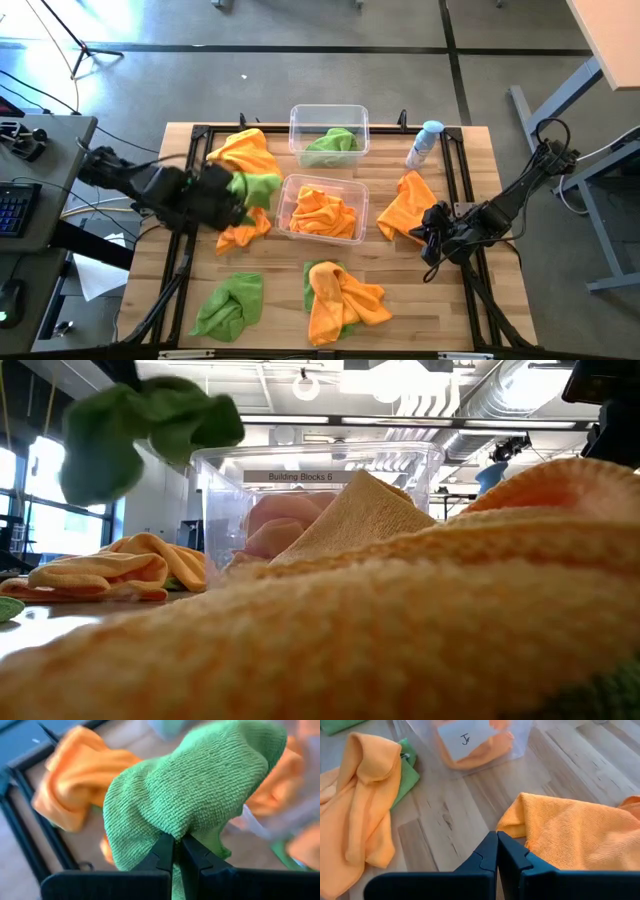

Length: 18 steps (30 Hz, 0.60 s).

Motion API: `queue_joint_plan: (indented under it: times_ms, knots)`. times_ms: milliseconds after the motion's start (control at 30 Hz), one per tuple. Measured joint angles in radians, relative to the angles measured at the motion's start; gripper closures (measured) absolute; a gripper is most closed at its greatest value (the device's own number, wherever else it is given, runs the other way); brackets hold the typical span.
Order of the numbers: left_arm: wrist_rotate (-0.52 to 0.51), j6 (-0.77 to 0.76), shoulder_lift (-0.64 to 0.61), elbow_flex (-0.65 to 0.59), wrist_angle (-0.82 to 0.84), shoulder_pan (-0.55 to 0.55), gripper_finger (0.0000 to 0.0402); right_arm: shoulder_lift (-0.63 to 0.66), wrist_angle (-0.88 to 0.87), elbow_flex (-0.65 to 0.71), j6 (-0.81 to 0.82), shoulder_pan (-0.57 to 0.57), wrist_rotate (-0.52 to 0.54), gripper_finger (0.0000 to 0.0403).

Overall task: Sort microfiber towel by color & place in baskets
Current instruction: Put the green microfiber towel into the top transparent bin

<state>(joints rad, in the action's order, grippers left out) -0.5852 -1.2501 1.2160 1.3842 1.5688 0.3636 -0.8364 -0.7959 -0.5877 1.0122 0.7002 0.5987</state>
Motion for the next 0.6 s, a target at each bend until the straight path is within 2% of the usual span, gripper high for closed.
queue_joint_plan:
  times_ms: [167, 367, 467, 600]
  knots:
    - [-0.006, 0.307, -0.014, 0.0, -0.101, -0.236, 0.0401, 0.0, 0.0, 0.0, 0.045, 0.0, 0.002, 0.0402]
    - [0.052, 0.791, -0.013, 0.0, -0.463, -0.5, 0.0401, 0.0, 0.0, 0.0, 0.11, 0.0, 0.072, 0.0402]
    - [0.135, 0.996, 0.0, 0.0, -0.682, -0.618, 0.0401, 0.0, 0.0, 0.0, 0.113, 0.0, 0.108, 0.0402]
    - [0.359, 1.149, 0.054, 0.007, -0.907, -0.772, 0.0401, 0.0, -0.001, 0.0, 0.152, 0.0, 0.152, 0.0402]
